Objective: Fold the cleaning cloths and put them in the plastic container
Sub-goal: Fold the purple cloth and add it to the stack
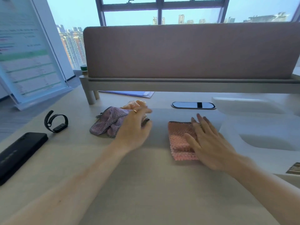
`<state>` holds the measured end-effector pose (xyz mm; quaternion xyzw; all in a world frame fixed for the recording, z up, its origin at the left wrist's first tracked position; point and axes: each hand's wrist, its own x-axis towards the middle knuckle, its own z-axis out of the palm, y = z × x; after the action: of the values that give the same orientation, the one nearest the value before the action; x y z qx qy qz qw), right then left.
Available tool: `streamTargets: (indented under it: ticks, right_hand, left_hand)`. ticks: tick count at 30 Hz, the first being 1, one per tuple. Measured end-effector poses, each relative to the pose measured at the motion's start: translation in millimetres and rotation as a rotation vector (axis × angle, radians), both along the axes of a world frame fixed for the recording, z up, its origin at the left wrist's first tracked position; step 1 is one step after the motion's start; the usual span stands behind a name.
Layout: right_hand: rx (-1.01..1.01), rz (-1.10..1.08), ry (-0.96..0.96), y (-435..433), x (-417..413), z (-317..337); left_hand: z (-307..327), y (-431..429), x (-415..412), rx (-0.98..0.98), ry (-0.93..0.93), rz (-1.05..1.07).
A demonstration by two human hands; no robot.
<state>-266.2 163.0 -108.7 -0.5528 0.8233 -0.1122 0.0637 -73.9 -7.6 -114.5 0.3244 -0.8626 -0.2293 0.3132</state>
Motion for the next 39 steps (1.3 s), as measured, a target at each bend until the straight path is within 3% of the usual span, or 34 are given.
streamTargets:
  ticks: [3, 6, 11, 17, 20, 24, 29, 35, 39]
  right_hand:
    - [-0.162, 0.056, 0.028, 9, 13, 8]
    - [-0.244, 0.150, 0.014, 14, 27, 9]
    - [-0.348, 0.256, -0.003, 7, 43, 23]
    - [-0.520, 0.270, -0.309, -19, 66, 74]
    - [-0.268, 0.355, -0.501, -24, 70, 99]
    - [0.036, 0.479, -0.733, -2, 64, 97]
    - [0.126, 0.418, -0.885, 42, 52, 87]
    - [0.068, 0.468, -0.844, 76, 31, 108]
    - [0.069, 0.497, -1.121, 84, 32, 122]
  left_hand:
    - [2, -53, 45, -0.173, -0.190, 0.393]
    - [-5, -73, 70, -0.090, -0.347, 0.418]
    - [24, -61, 75, -0.165, -0.074, 0.264]
    - [110, 6, 71, 0.188, 0.117, -0.122]
    - [132, 41, 71, 0.276, 0.110, -0.304]
    - [135, 68, 76, 0.324, 0.091, -0.357]
    - [138, 82, 89, 0.323, 0.047, -0.324]
    - [160, 103, 94, 0.053, -0.004, -0.305]
    - [168, 118, 89, -0.099, -0.040, -0.236]
